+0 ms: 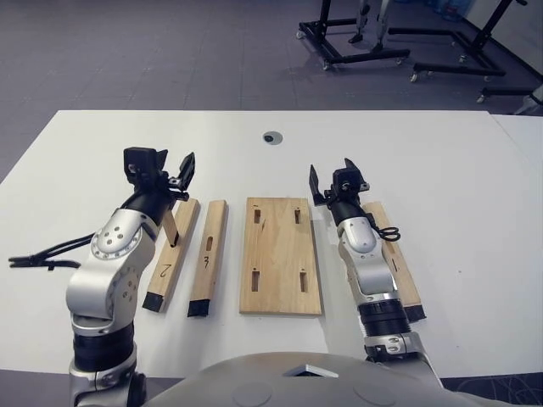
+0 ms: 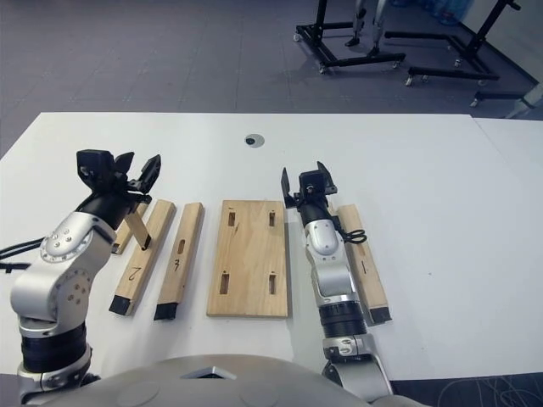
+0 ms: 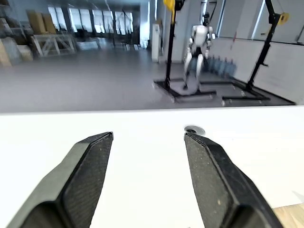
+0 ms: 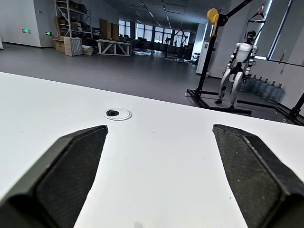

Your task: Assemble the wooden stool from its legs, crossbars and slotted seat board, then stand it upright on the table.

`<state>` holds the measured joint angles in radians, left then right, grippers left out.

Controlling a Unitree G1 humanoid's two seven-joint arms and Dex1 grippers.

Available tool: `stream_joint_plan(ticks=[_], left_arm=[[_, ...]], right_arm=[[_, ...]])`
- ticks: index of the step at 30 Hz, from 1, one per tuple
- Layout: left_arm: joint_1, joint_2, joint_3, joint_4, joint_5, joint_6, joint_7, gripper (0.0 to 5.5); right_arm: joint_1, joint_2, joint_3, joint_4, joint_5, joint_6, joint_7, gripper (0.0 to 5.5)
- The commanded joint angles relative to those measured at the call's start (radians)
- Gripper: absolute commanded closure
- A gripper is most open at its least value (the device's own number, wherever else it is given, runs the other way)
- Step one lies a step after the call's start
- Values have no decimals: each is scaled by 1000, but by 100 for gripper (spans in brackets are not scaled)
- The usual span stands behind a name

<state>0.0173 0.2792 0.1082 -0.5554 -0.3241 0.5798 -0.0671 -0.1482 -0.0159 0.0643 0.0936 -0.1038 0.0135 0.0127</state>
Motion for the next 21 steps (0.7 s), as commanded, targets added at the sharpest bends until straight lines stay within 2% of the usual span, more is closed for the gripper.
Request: stream_joint_plan(ticks=[1, 9, 15, 21], left_arm=[[104, -45, -44, 140, 45, -41, -9, 276], [57, -38, 15, 57, 12, -23, -8, 276], [-2, -34, 73, -150, -76, 103, 24, 276], [0, -20, 90, -197, -94, 151, 28, 276]], right_arm=[[-44, -21, -25, 13, 20, 9, 12, 142], [-41, -1, -19, 17, 16, -4, 1, 142], [-19, 5, -28, -1, 13, -4, -26, 142], [-20, 16, -24, -1, 14, -6, -42, 142]])
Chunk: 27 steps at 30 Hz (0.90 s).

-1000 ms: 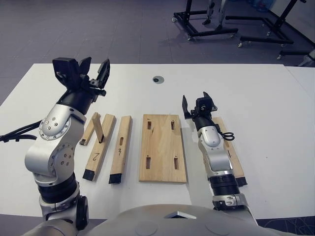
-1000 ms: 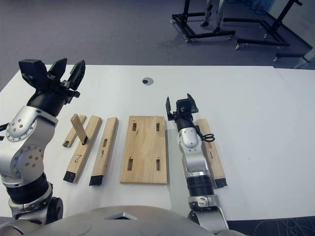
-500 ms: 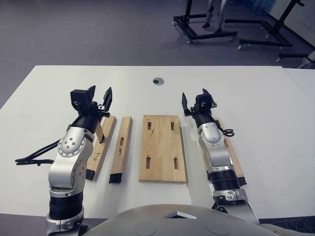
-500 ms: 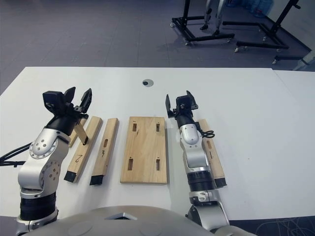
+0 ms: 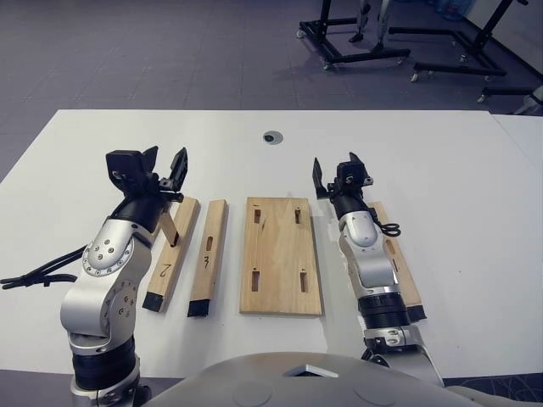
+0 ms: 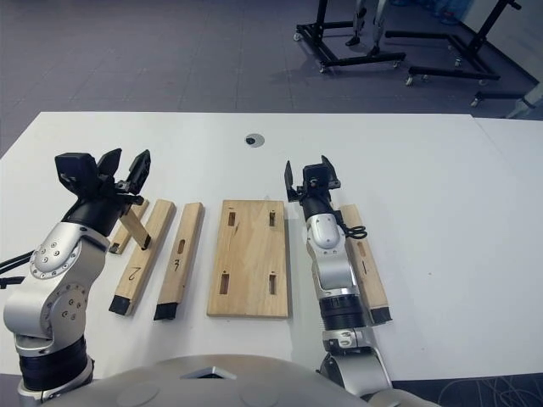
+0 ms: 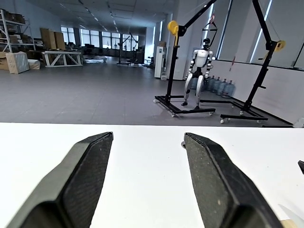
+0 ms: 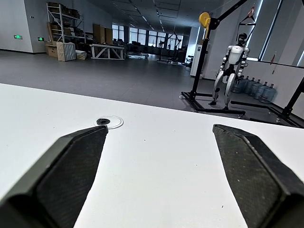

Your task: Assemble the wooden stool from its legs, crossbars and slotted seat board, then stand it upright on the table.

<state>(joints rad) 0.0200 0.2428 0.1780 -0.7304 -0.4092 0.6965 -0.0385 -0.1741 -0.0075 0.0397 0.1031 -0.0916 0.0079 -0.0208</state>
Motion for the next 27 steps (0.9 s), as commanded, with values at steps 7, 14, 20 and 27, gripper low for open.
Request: stream_joint_plan(ticks=[7, 14, 20, 27], left_arm=[[-50, 66, 111, -27, 19, 3, 5, 276], [282, 157, 193, 84, 218, -144, -67, 276], [528, 166, 141, 204, 238, -352, -263, 276], [585, 169, 108, 169, 157, -359, -383, 196]], right_arm=[[29, 13, 1, -21, -3, -5, -24, 142], [72, 25, 6, -48, -10, -8, -39, 142], [104, 21, 27, -78, -14, 7, -28, 142], [150, 11, 45, -122, -24, 31, -22, 142]])
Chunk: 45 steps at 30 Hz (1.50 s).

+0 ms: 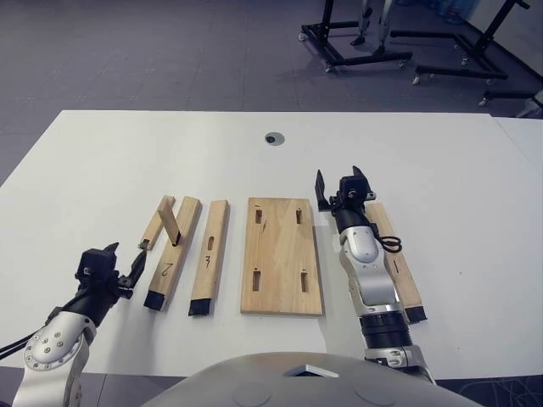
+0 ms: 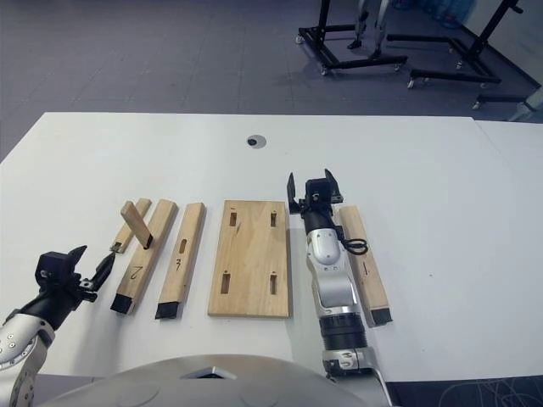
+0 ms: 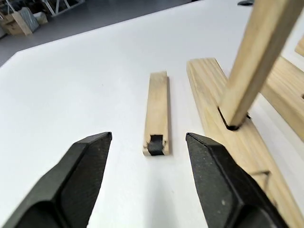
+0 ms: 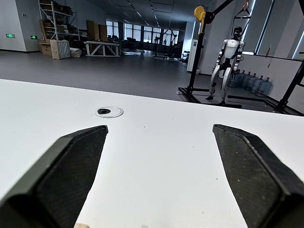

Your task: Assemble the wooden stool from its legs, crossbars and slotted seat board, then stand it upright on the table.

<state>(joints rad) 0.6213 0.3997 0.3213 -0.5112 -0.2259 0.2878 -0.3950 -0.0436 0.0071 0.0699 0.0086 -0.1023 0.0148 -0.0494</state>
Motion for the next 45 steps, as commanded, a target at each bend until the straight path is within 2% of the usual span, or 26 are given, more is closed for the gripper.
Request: stream_joint_plan(ticks=[1, 2, 9, 19, 24, 36, 40, 45], left_arm=[[-25, 15, -49, -72, -41, 70, -36, 179], [-32, 23, -69, -103, -48, 102, -40, 163], [-54, 48, -135, -187, -23, 299, 4, 163], [-61, 55, -200, -154, 33, 363, 30, 163], [-64, 34, -189, -120, 29, 432, 58, 163], [-96, 32, -182, -37, 11, 464, 55, 345], [-111, 38, -184, -26, 4, 469, 49, 347], [-198, 15, -151, 8, -50, 383, 11, 347]], right_arm=[[22, -4, 18, -32, -16, 28, 7, 142], [26, -7, 24, -38, -20, 28, 13, 142], [21, -27, 34, -63, -20, 49, 44, 142], [-16, -25, 28, -70, 16, 57, 79, 142], [-31, -20, 17, -77, 38, 66, 83, 142], [-34, -16, 6, -71, 49, 59, 77, 142], [-33, -8, 6, -69, 47, 54, 69, 142], [-40, -11, -1, -61, 45, 47, 64, 142]])
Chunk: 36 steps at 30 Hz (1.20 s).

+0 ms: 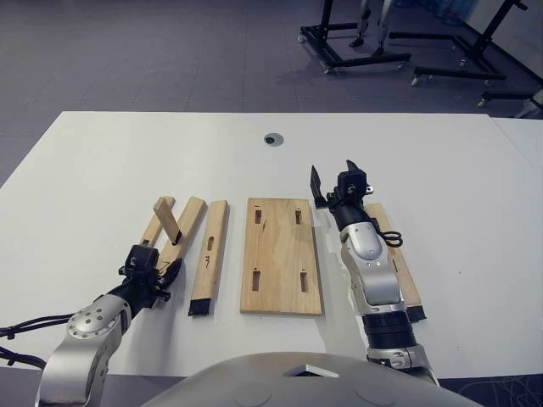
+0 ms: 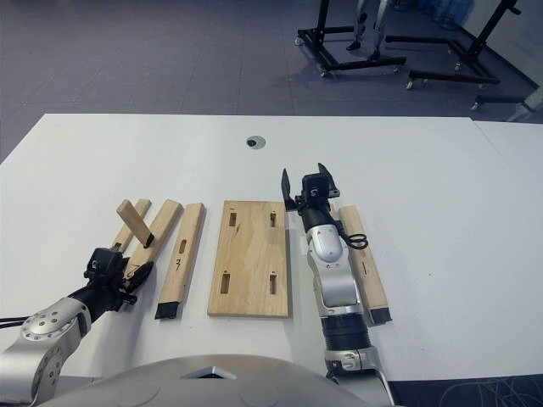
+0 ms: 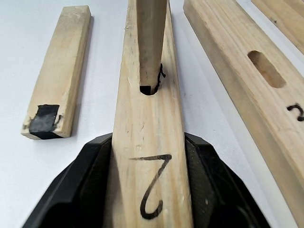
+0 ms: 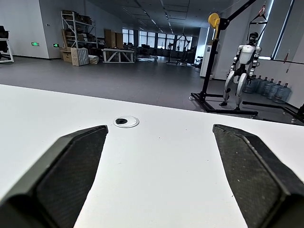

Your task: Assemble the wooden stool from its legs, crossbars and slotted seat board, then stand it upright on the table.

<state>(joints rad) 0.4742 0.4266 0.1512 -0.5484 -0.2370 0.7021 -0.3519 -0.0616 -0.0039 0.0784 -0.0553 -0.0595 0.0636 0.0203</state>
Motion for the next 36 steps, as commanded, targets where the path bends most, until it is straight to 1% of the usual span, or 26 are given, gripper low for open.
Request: stream_joint_plan(ticks=[1, 2, 4, 6, 9, 12, 16, 20, 22, 27, 29, 32, 36], left_arm=[[-83, -15, 32, 58, -57, -44, -41, 347], [-128, -15, 47, 76, -80, -51, -53, 347], [-234, -25, 72, 97, -159, -45, -92, 347], [-336, -31, 94, 121, -228, -42, -119, 347], [-456, -23, 108, 181, -317, -52, -188, 347], [-491, -16, 94, 223, -374, -63, -269, 347], [-447, -73, 90, 146, -539, -52, -357, 347], [-397, -85, 64, 95, -670, -15, -413, 347], [-408, -81, 31, 87, -721, 13, -439, 347], [-426, -77, -44, 56, -770, 36, -458, 347], [-429, -75, -69, 41, -779, 34, -462, 347], [-441, -85, -91, 22, -789, 24, -448, 347], [-434, -100, -122, 23, -772, 4, -435, 347]], right_arm=[[-25, 1, -16, 4, 13, -6, -2, 142], [-30, 3, -23, 3, 36, -6, 12, 142], [-36, 5, -31, -17, 147, 18, 111, 142], [-54, 6, -41, -37, 288, 70, 228, 142], [-73, -42, -72, -113, 522, 186, 415, 142], [-79, -109, -110, -167, 714, 309, 555, 142], [-109, -203, -148, -211, 928, 470, 697, 142], [-164, -271, -159, -185, 1024, 558, 799, 142], [-183, -296, -169, -162, 1053, 589, 832, 142], [-253, -325, -142, -119, 1091, 666, 910, 142], [-275, -325, -134, -110, 1105, 699, 921, 142], [-314, -309, -150, -104, 1183, 777, 893, 142], [-331, -317, -161, -102, 1238, 840, 885, 142]])
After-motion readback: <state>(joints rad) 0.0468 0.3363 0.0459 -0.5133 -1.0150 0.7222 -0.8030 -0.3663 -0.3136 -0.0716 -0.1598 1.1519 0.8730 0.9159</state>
